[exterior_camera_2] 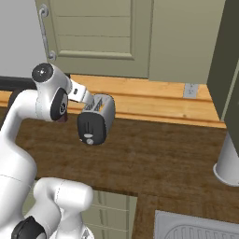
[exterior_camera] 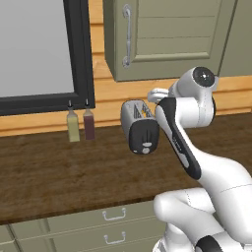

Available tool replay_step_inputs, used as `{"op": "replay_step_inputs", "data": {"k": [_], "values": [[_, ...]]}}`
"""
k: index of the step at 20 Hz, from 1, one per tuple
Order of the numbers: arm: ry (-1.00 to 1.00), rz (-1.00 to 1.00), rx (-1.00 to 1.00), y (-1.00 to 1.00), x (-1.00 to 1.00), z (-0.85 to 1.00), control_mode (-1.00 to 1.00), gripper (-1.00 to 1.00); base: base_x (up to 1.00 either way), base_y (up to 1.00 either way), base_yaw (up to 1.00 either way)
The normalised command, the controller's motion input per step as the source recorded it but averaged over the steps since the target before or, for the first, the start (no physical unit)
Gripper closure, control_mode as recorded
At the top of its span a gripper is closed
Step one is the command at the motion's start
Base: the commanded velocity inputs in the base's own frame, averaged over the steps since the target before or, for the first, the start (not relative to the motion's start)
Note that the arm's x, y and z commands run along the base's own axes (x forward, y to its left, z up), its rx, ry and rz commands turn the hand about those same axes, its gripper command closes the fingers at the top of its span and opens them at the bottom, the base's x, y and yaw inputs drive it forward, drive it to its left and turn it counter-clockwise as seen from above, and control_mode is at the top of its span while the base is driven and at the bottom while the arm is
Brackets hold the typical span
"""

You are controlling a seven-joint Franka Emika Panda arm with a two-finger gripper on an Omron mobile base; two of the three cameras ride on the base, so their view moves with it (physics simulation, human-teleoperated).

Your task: Start the toaster. Once the lever pops up, take the bread to the plate on the dining counter.

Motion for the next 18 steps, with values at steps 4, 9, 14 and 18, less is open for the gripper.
{"op": "replay_step_inputs", "data": {"k": [4,9,14,18], "values": [[0.0,0.0,0.0,0.0,0.0,0.0,-1.0,-1.0,0.0,0.0,0.0],[0.0,0.0,0.0,0.0,0.0,0.0,-1.0,-1.0,0.0,0.0,0.0],[0.0,0.0,0.0,0.0,0.0,0.0,-1.0,-1.0,0.0,0.0,0.0],[0.0,0.0,0.0,0.0,0.0,0.0,-1.0,-1.0,0.0,0.0,0.0]]}}
